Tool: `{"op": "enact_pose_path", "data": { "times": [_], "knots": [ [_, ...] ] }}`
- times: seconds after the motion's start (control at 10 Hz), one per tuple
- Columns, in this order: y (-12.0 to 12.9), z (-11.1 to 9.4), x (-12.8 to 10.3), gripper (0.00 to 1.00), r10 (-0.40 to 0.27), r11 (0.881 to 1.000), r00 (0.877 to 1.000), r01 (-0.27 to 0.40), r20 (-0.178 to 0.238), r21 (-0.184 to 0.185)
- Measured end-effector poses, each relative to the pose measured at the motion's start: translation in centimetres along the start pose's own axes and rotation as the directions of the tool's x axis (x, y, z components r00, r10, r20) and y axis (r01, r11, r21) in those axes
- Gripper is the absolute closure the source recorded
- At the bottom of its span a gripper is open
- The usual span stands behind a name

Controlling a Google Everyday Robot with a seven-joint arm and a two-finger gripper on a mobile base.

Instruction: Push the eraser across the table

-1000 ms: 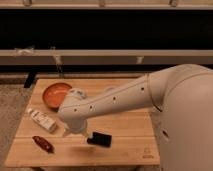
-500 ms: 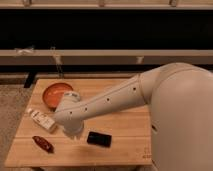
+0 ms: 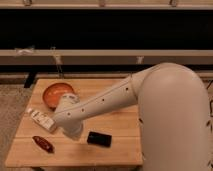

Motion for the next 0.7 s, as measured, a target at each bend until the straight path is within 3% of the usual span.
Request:
{"op": "enact_pose_path", "data": {
  "times": [0.7],
  "knots": [
    [2.9, 1.8, 2.5, 1.00, 0.065, 0.998, 0.998, -0.064, 0.023, -0.017]
  ]
}}
